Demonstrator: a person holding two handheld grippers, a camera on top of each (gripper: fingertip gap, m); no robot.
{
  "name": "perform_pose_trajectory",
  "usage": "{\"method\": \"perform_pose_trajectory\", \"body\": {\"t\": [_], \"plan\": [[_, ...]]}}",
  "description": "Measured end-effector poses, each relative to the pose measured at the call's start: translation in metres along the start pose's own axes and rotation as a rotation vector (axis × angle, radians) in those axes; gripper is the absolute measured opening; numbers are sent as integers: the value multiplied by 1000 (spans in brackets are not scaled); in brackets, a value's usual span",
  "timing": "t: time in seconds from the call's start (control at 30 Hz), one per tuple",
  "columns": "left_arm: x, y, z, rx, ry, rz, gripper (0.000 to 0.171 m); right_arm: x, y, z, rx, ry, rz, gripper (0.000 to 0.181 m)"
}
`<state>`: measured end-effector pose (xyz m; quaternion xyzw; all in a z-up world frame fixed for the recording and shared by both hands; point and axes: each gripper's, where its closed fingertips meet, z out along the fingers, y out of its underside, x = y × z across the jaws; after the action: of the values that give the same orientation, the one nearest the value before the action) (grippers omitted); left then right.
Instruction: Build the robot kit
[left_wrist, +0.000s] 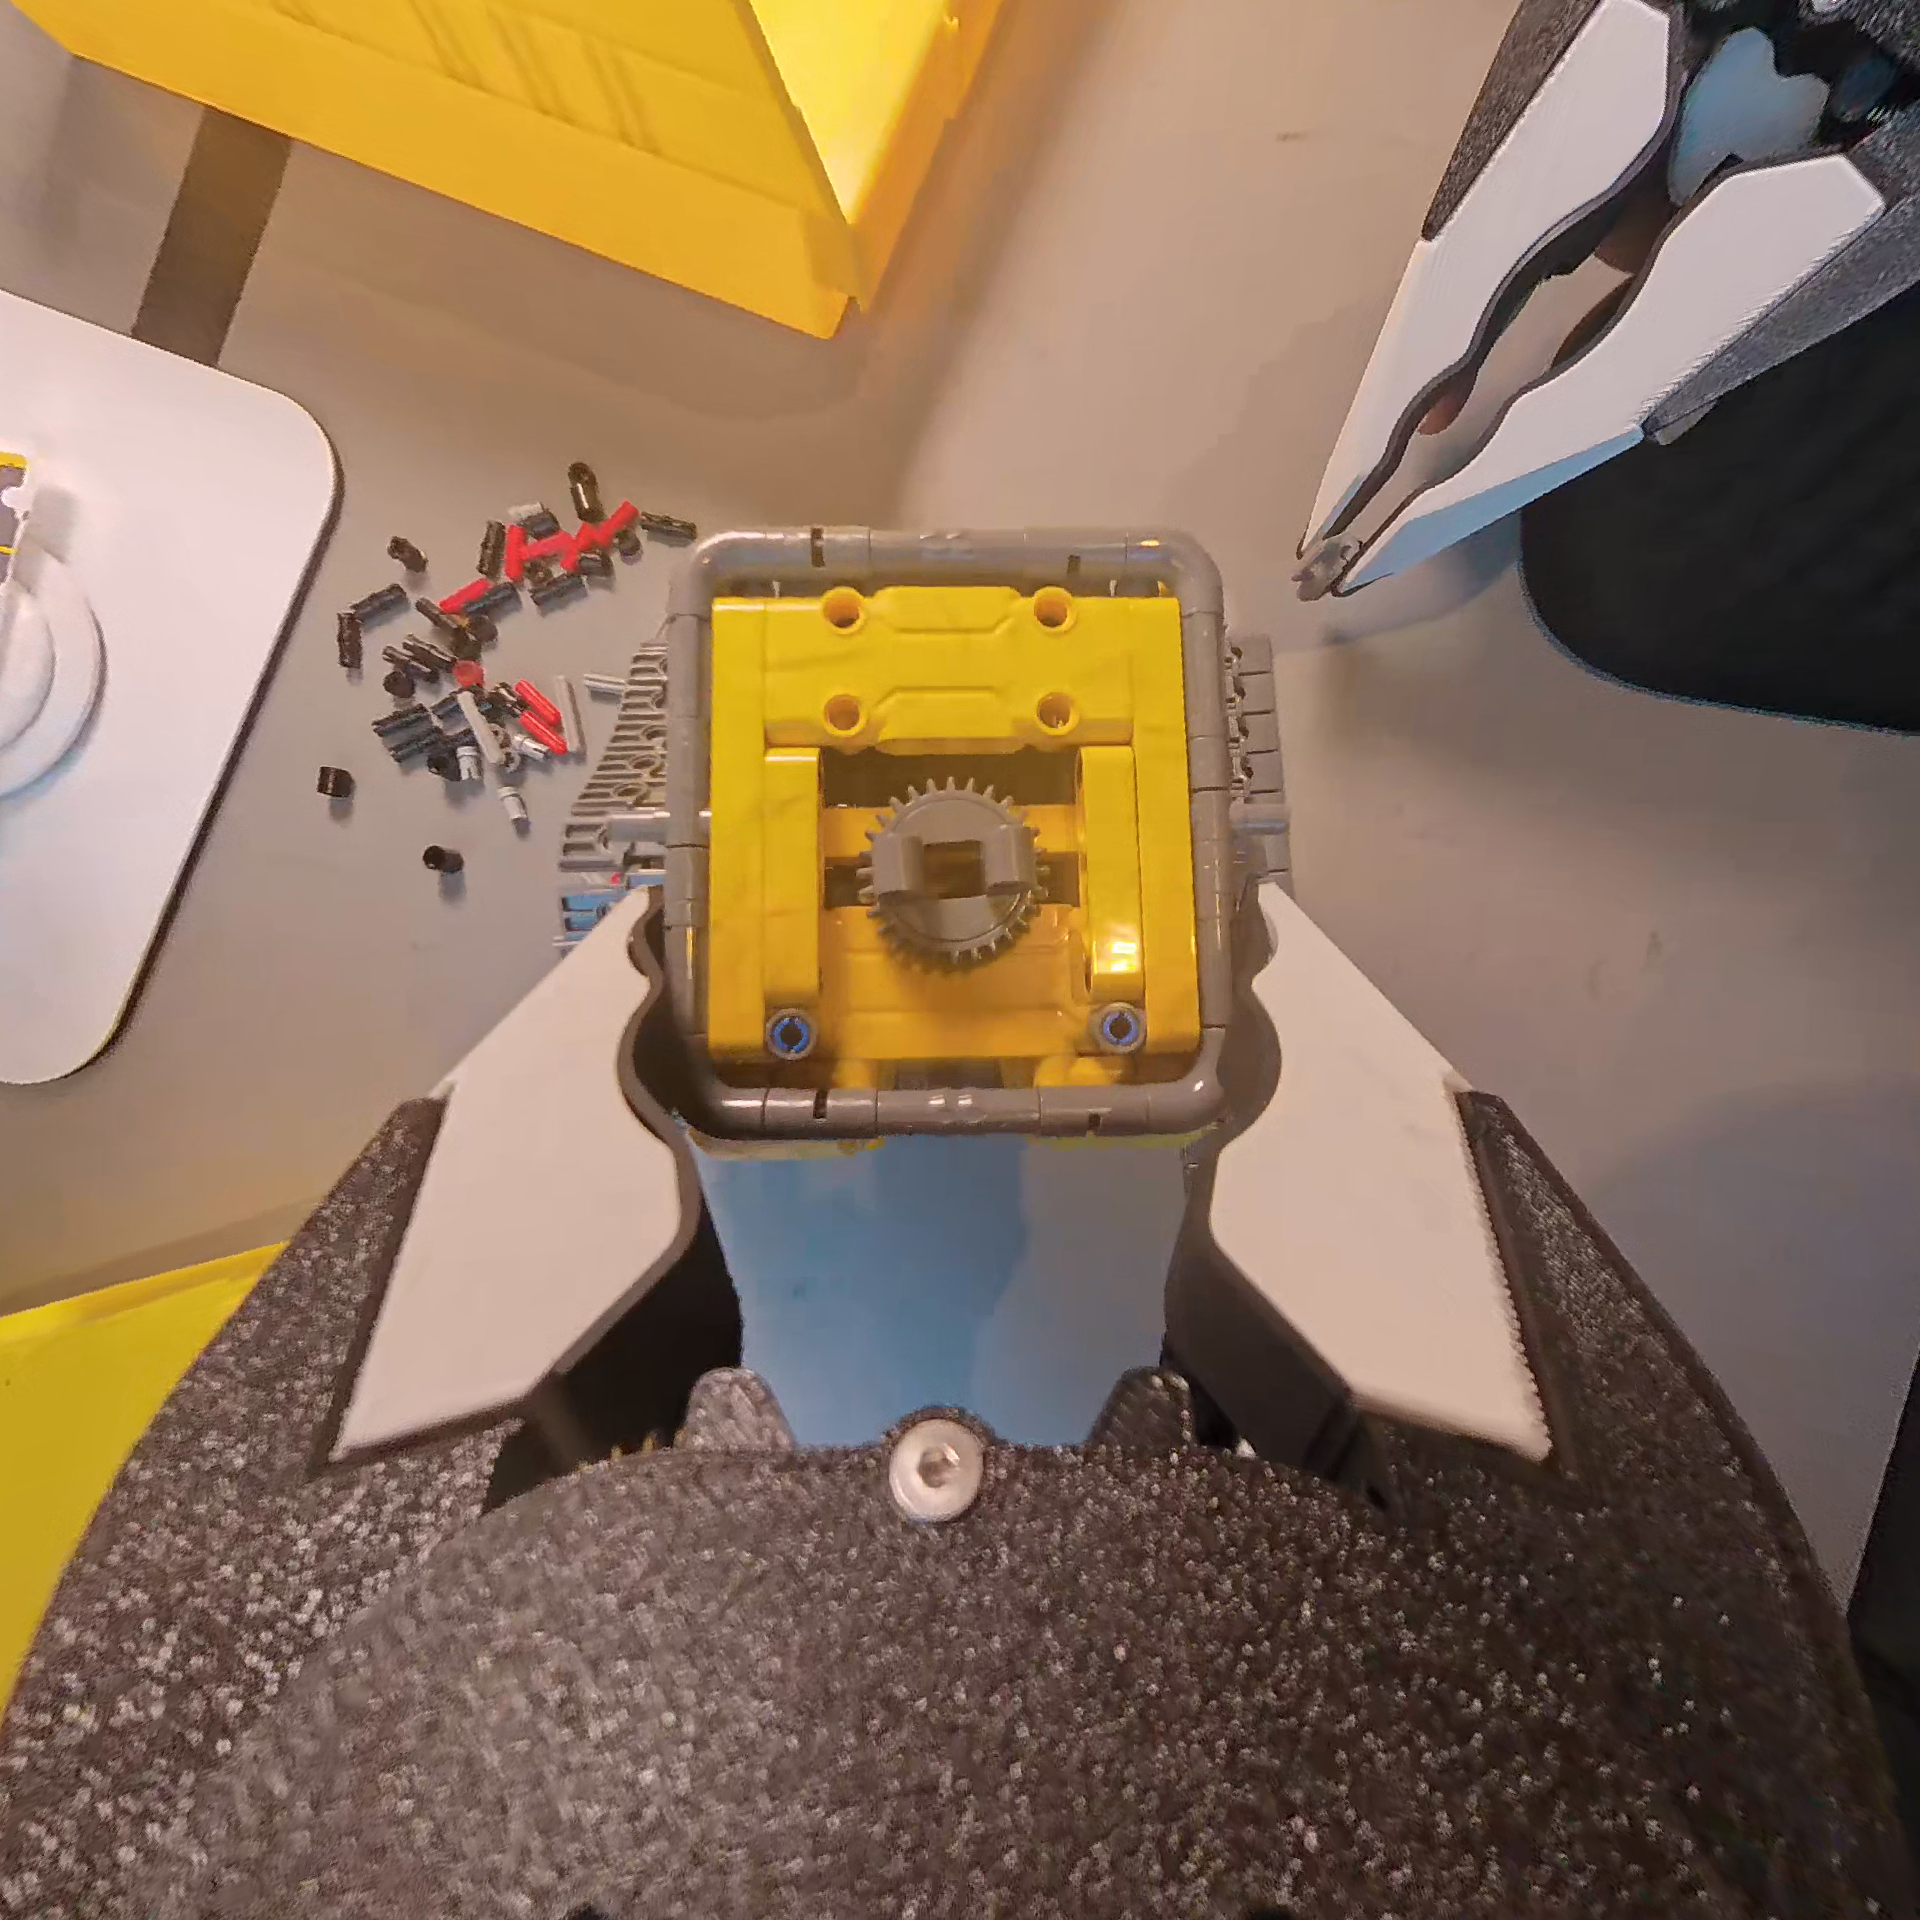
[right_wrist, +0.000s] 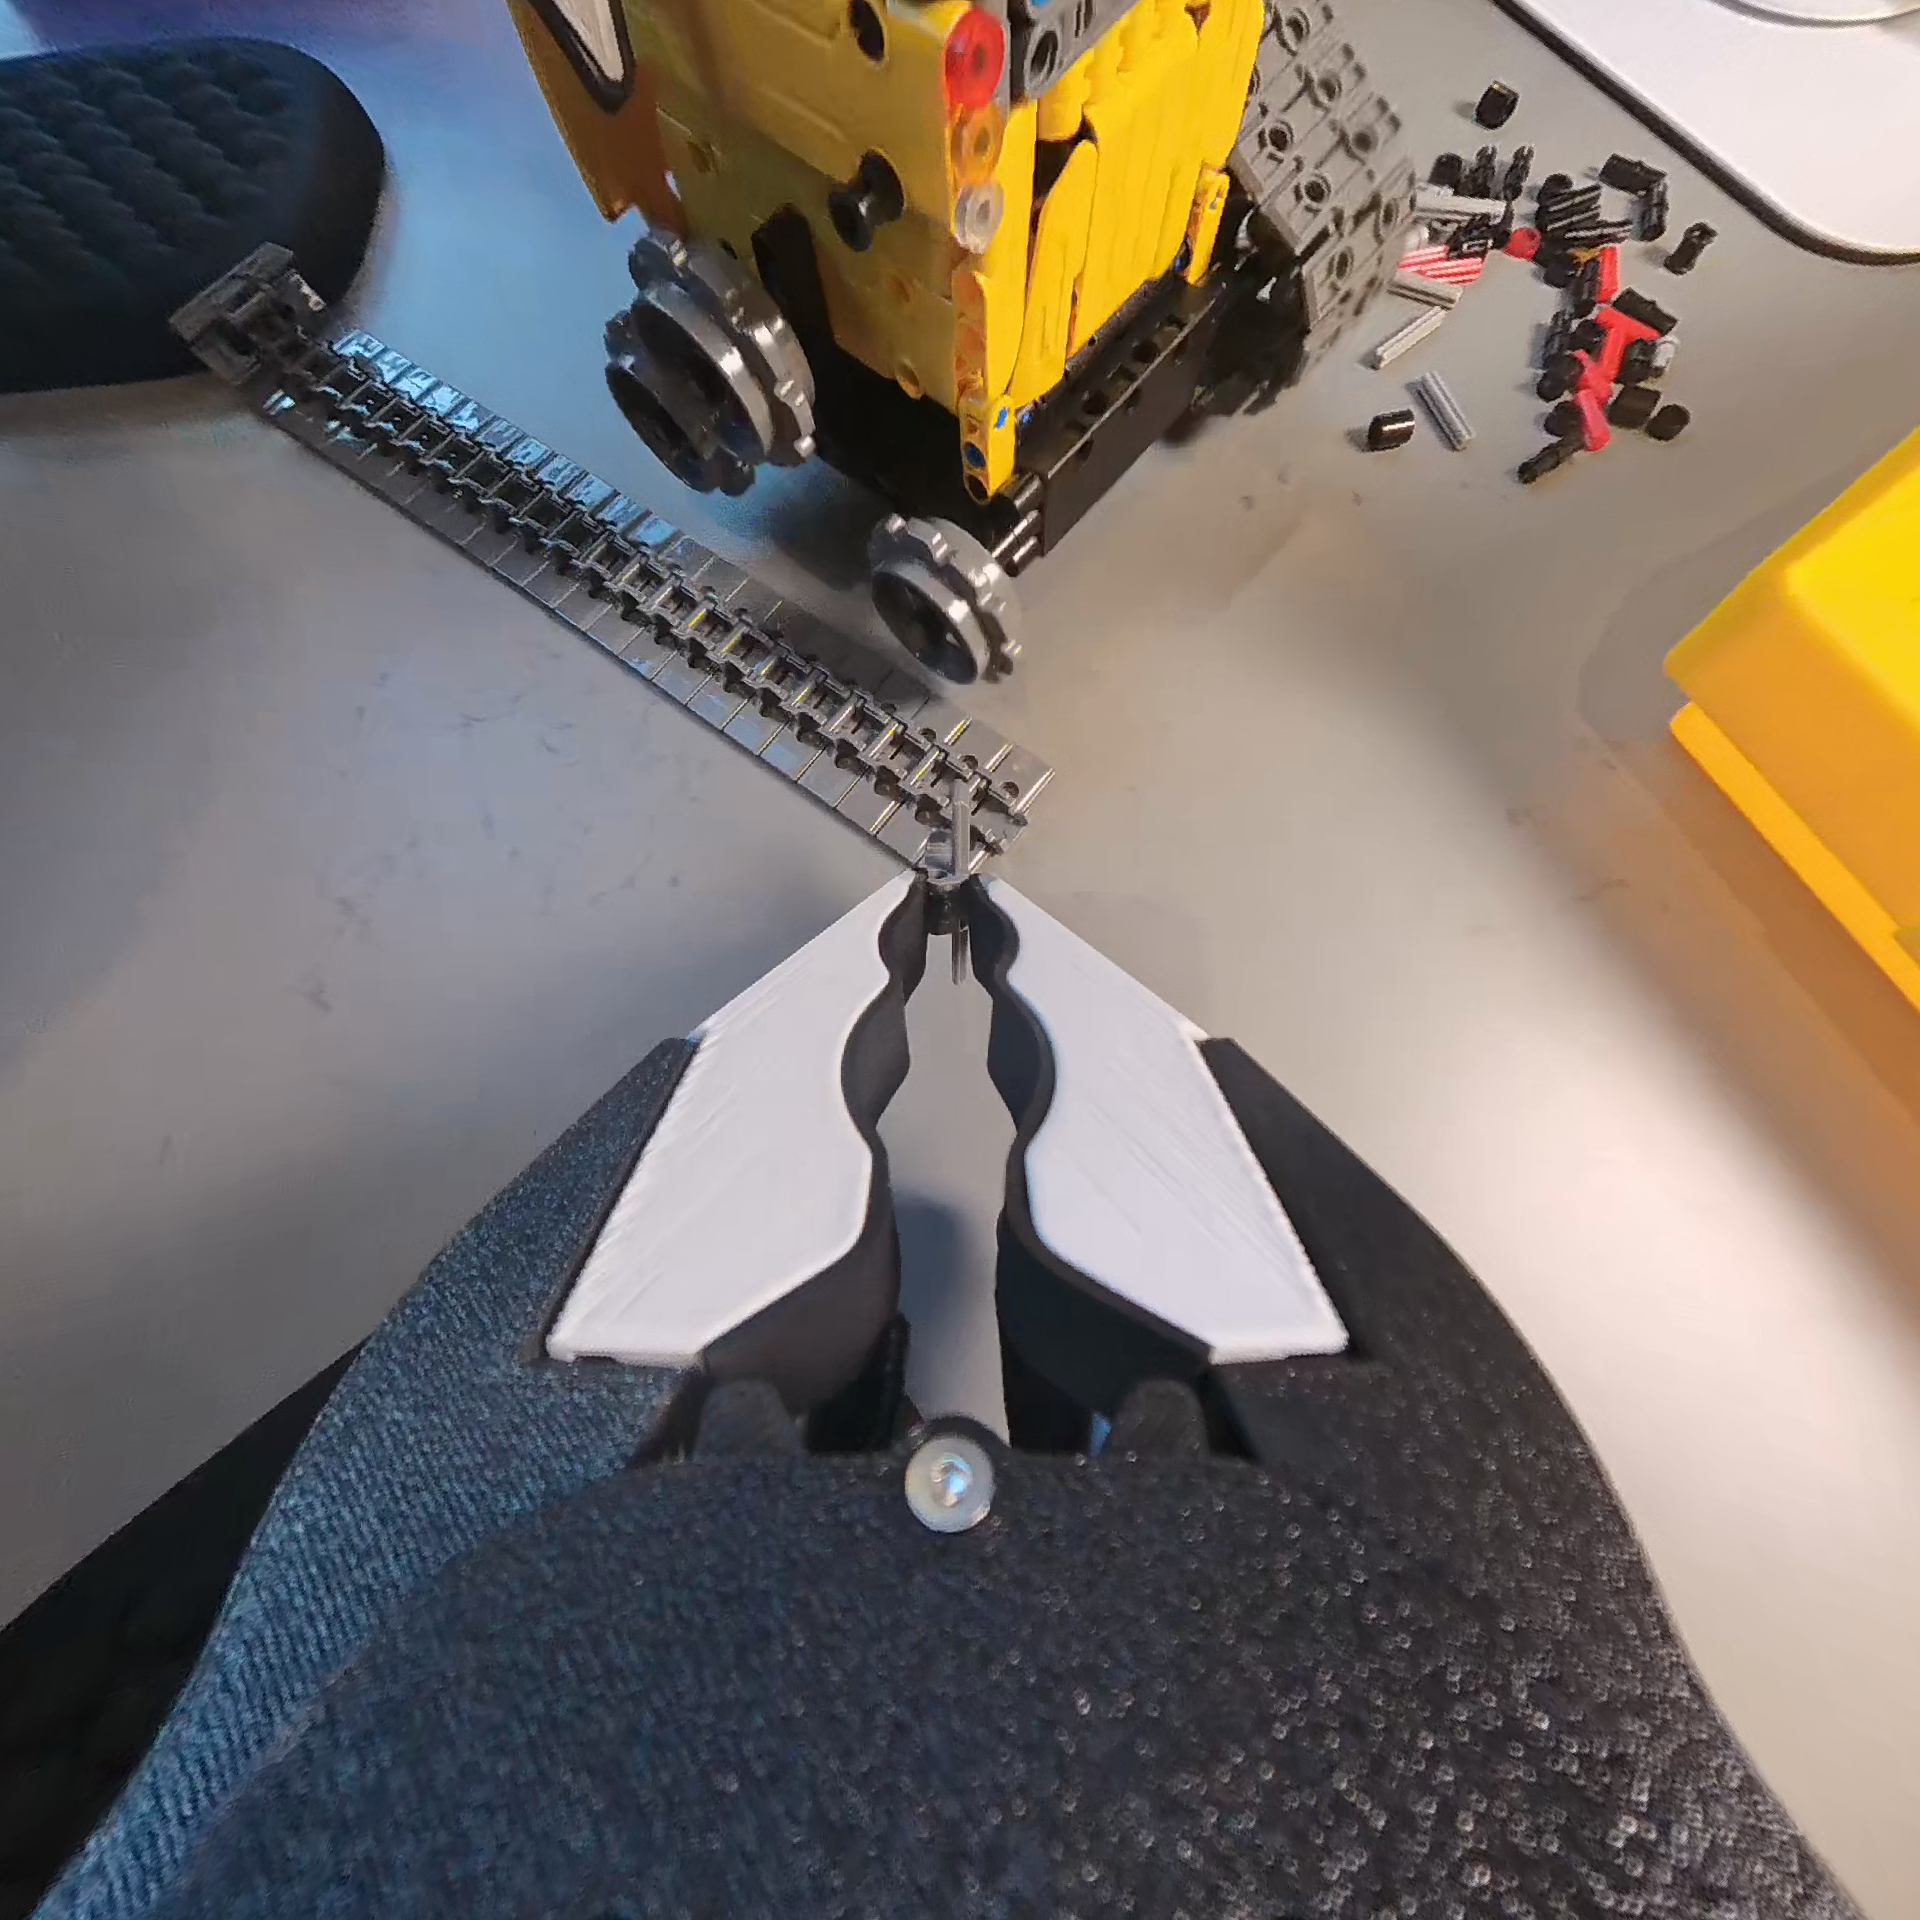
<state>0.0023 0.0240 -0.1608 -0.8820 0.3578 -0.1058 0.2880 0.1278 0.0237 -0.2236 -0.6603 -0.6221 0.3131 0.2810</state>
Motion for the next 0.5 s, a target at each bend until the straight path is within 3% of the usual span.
{"method": "perform_pose_trajectory", "body": {"t": [0.27,0.5], "plan": [[18,3,-27,53,-10,-45,105,0,-1,0,21,-5,2,7],[28,28,-21,31,-30,-62,105,-2,-2,4,12,-10,-5,7]]}}
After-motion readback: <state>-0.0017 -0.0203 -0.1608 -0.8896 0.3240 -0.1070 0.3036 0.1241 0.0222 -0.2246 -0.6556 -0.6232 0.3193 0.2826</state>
